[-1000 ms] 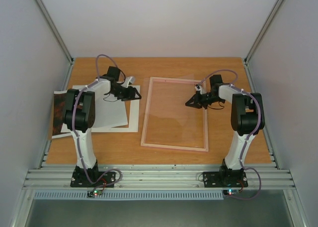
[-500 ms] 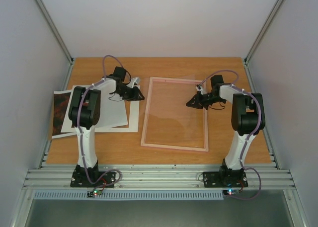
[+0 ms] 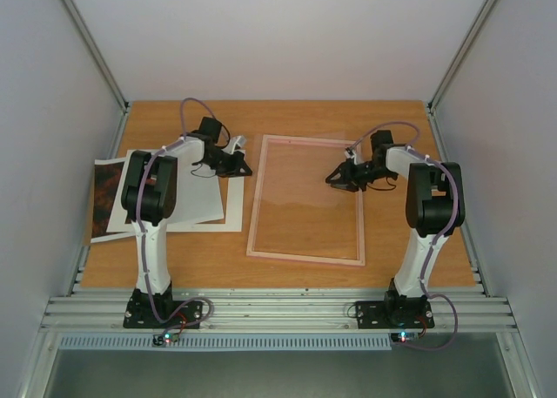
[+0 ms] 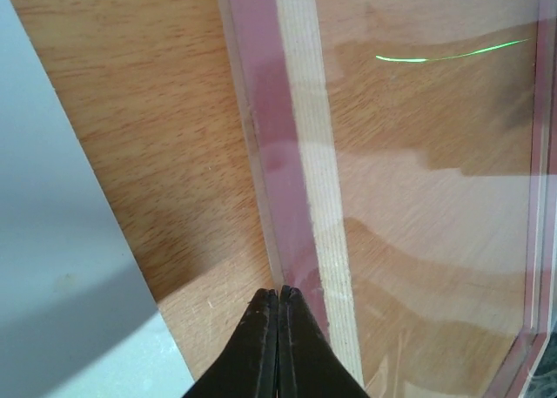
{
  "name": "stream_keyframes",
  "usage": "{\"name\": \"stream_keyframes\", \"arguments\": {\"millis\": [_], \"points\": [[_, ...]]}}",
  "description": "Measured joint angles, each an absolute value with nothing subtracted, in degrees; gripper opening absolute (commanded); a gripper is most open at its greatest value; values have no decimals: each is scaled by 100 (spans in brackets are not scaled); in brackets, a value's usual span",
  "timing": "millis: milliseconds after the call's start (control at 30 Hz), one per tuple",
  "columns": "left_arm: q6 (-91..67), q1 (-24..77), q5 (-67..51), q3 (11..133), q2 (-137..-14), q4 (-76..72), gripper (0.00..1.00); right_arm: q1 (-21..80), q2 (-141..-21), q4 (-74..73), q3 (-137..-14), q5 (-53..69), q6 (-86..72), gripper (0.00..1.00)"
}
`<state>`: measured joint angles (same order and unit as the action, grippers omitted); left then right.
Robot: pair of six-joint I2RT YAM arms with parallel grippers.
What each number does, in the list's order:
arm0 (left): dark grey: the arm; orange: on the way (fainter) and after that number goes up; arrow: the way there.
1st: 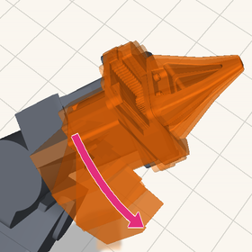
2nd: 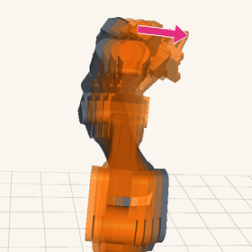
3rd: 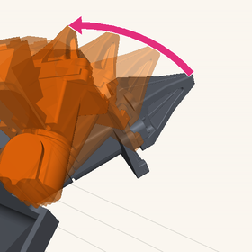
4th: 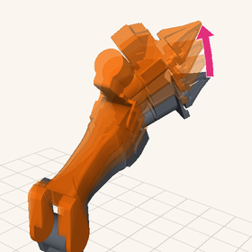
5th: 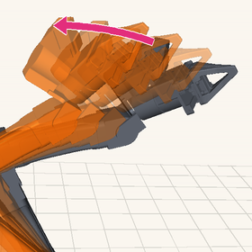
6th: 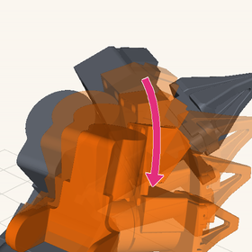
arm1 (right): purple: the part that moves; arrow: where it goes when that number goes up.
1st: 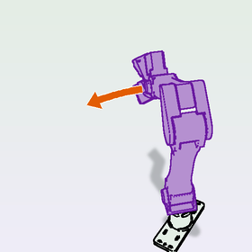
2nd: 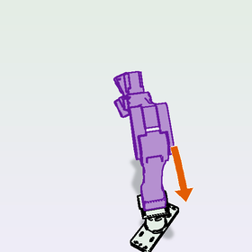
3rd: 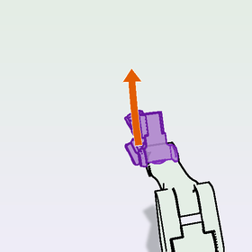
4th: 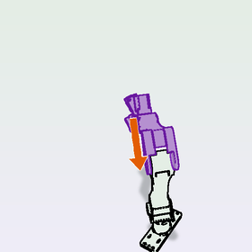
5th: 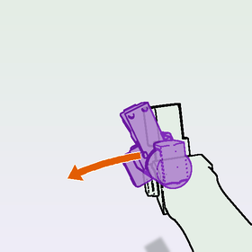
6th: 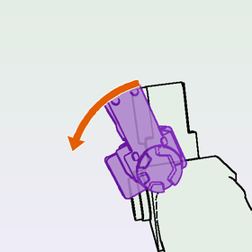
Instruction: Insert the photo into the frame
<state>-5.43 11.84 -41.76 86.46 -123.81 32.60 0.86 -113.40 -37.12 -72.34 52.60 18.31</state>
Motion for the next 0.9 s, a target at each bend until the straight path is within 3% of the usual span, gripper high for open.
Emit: {"name": "stream_keyframes", "arguments": {"millis": [267, 533, 900], "points": [[-506, 1188, -4158, 8670, -12403, 3293, 0, -217, -11340, -3999, -7369, 5264, 1920, 30], [-403, 1186, -4178, 8772, -12460, 3371, 0, -233, -11340, -4180, -7367, 5256, 1999, 2], [-377, 1186, -4311, 8652, -12460, 3371, 1, -233, -11336, -4248, -7273, 5223, 2171, 1]]}}
